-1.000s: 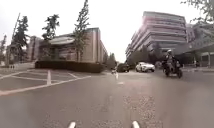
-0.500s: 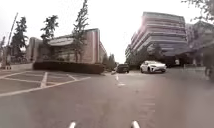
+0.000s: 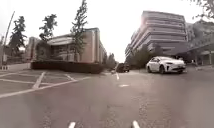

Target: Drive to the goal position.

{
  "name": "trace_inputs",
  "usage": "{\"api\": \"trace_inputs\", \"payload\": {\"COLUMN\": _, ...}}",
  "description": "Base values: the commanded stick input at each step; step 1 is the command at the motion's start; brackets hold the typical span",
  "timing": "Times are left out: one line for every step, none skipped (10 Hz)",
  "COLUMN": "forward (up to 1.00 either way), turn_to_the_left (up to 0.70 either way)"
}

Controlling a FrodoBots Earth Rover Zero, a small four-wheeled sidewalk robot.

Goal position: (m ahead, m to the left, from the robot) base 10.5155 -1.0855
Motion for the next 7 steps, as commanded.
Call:
{"api": "trace_inputs", "payload": {"forward": 0.70, "turn_to_the_left": -0.14}}
{"api": "trace_inputs", "payload": {"forward": 0.70, "turn_to_the_left": -0.14}}
{"api": "trace_inputs", "payload": {"forward": 0.70, "turn_to_the_left": -0.14}}
{"api": "trace_inputs", "payload": {"forward": 0.70, "turn_to_the_left": -0.14}}
{"api": "trace_inputs", "payload": {"forward": 0.70, "turn_to_the_left": -0.14}}
{"api": "trace_inputs", "payload": {"forward": 0.70, "turn_to_the_left": -0.14}}
{"api": "trace_inputs", "payload": {"forward": 0.70, "turn_to_the_left": -0.14}}
